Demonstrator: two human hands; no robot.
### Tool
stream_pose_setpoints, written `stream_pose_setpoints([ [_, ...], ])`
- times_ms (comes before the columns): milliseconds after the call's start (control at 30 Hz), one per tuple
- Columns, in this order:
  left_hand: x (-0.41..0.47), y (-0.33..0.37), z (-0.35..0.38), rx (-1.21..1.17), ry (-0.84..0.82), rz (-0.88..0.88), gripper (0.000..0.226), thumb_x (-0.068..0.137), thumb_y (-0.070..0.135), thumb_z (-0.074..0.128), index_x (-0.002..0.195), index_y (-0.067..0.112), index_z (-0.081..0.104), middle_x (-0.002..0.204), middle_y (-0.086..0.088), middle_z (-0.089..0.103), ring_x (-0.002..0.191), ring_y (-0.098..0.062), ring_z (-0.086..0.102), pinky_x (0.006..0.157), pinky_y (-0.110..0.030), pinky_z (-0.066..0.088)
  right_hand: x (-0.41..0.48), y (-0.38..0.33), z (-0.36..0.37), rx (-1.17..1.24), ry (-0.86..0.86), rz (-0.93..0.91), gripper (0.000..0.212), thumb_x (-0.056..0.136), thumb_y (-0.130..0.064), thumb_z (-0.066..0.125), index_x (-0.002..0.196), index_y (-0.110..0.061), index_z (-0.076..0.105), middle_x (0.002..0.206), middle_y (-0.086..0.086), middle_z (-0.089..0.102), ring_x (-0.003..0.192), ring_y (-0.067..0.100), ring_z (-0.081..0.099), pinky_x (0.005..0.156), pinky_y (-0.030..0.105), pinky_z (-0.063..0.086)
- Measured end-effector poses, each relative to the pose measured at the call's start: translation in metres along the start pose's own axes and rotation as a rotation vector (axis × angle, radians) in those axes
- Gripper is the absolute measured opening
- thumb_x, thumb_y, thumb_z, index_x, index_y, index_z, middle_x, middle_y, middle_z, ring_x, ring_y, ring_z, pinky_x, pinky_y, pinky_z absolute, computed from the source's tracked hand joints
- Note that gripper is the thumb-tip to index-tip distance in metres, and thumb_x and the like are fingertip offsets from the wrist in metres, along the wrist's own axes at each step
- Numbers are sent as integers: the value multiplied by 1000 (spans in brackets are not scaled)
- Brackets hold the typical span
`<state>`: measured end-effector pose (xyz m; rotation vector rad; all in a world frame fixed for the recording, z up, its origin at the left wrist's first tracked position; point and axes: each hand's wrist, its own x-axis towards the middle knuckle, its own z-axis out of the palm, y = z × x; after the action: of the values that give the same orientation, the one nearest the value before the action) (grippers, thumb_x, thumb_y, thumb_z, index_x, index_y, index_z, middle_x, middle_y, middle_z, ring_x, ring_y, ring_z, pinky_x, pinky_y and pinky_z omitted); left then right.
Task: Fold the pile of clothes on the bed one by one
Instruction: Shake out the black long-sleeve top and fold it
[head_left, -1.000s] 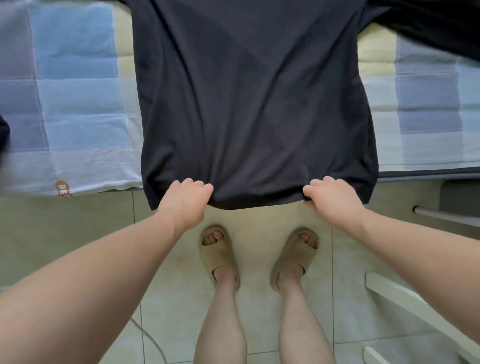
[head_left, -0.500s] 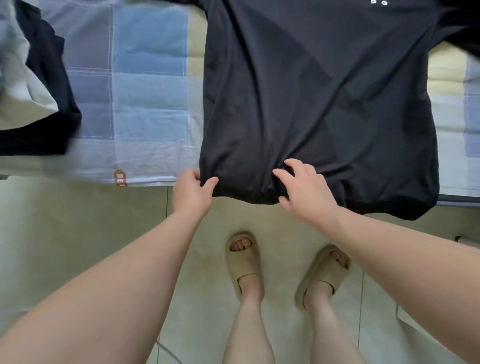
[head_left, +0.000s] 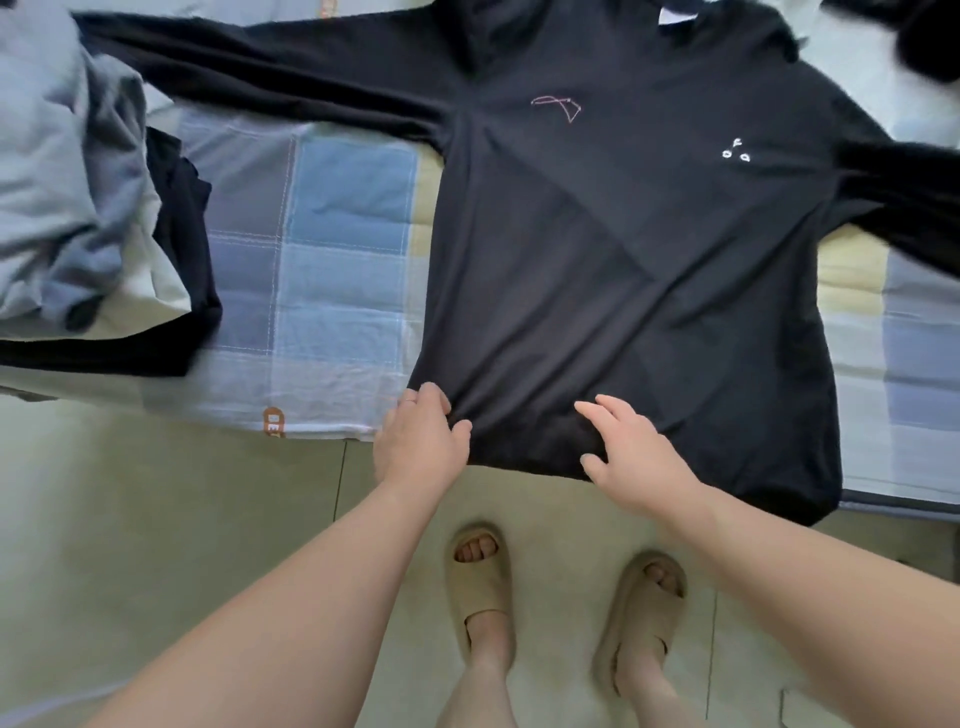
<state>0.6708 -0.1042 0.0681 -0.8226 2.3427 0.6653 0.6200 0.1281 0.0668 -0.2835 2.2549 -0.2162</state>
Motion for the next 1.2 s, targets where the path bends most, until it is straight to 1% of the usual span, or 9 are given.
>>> stream_pose_setpoints([
  [67,2,35,-5,-45,-107,65,19,95,36,58,110,24,54,116,3,57,106,-22,55,91,-40,49,-4,20,-23,47,37,37,63,98,-30,52,156,-32,28,165,-5,18,141,25,35,111,42,37],
  [167,6,103,-8,-25,-211,171,24,97,37,55,118,25,56,119,7,62,107,-18,58,91,-36,49,-6,67,-62,119,81,98,62,99,-31,54,155,-32,29,165,-5,19,142,25,35,112,44,36],
  [433,21,319,56,86,-266,334,30,101,37,49,129,26,53,127,9,60,111,-16,56,93,-36,49,15,273,-174,197,176,221,61,98,-27,53,155,-26,30,162,-2,25,142,26,33,113,44,35],
  [600,26,453,136,150,-238,465,39,99,34,53,136,27,50,139,2,52,122,-23,51,99,-41,47,37,421,-234,258,298,322,63,95,-24,58,154,-22,35,159,5,30,141,31,34,115,44,32],
  [767,33,567,196,310,-99,676,57,93,35,59,147,31,38,160,1,30,141,-26,30,109,-40,34,53,538,-269,402,407,513,69,95,-30,58,156,-25,27,162,5,24,143,36,28,114,51,32],
  [867,44,617,221,419,-48,755,68,92,40,62,152,34,31,166,-1,19,150,-28,17,116,-44,25,67,591,-274,556,463,696,80,94,-37,62,158,-22,17,164,9,16,146,37,21,115,52,27],
  [967,52,650,244,492,-133,767,72,92,45,61,155,36,26,168,-2,14,154,-30,13,121,-47,21,76,630,-273,681,567,853,85,91,-41,66,156,-14,18,162,15,18,145,38,24,116,45,23],
  [1100,48,670,266,550,-234,736,71,93,50,57,155,38,24,169,-1,7,155,-30,5,123,-51,16,75,661,-268,789,661,906,84,89,-32,75,152,-10,23,154,18,27,136,40,41,108,45,35],
  [1200,40,675,274,556,-288,751,69,94,49,55,155,41,24,170,4,3,155,-29,2,123,-52,13,72,673,-272,894,665,962,94,83,-34,80,153,-11,21,156,16,27,136,37,42,108,43,37],
])
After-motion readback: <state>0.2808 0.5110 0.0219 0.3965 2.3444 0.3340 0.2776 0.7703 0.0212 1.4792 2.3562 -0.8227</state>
